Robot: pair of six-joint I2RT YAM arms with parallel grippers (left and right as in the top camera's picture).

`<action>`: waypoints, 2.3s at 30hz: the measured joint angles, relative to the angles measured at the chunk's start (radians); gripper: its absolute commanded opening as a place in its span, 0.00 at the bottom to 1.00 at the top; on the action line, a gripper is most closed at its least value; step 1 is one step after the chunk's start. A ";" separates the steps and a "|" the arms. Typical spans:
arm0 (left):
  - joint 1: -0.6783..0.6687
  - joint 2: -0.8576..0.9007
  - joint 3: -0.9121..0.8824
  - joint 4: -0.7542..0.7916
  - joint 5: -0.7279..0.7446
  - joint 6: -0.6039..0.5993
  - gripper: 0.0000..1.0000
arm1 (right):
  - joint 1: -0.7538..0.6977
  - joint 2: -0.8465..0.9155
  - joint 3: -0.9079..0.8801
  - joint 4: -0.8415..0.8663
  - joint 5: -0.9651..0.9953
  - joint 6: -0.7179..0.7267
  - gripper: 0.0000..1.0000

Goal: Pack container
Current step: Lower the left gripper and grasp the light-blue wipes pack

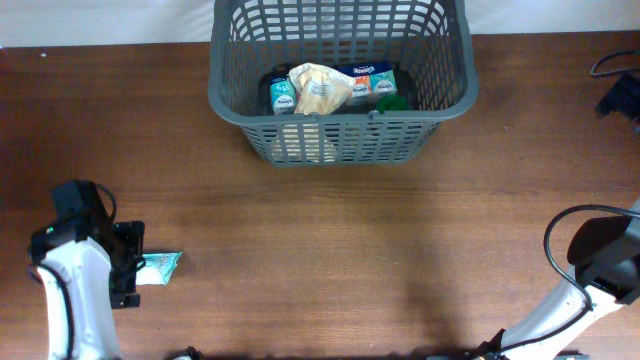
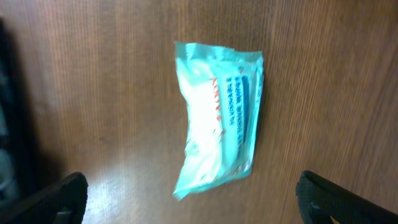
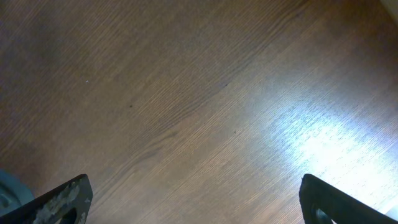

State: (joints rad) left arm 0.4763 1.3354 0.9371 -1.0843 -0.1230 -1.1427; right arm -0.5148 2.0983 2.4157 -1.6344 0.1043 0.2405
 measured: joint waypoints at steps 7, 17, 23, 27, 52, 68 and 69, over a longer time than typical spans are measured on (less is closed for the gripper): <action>0.005 0.122 0.000 0.085 0.032 -0.006 0.99 | 0.000 0.000 0.000 0.000 0.000 0.000 0.99; 0.005 0.230 0.000 0.130 0.047 -0.029 0.99 | 0.000 0.000 0.000 0.000 0.000 0.000 0.99; 0.005 0.273 0.000 0.159 0.046 -0.032 0.99 | 0.000 0.000 0.000 0.000 0.000 0.000 0.99; 0.005 0.295 0.000 0.213 0.046 -0.021 0.99 | 0.000 0.000 0.000 0.000 0.000 0.000 0.99; 0.005 0.302 -0.116 0.389 0.049 0.032 0.99 | 0.000 0.000 0.000 0.000 0.000 0.000 0.99; 0.010 0.272 -0.161 0.404 0.010 0.055 0.05 | 0.000 0.000 0.000 0.000 0.000 0.000 0.99; 0.010 0.272 -0.161 0.400 0.006 0.058 0.02 | 0.000 0.000 0.000 0.000 0.000 0.000 0.99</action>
State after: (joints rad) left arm 0.4866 1.6070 0.7765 -0.6842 -0.1169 -1.0847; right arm -0.5148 2.0983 2.4157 -1.6344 0.1043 0.2401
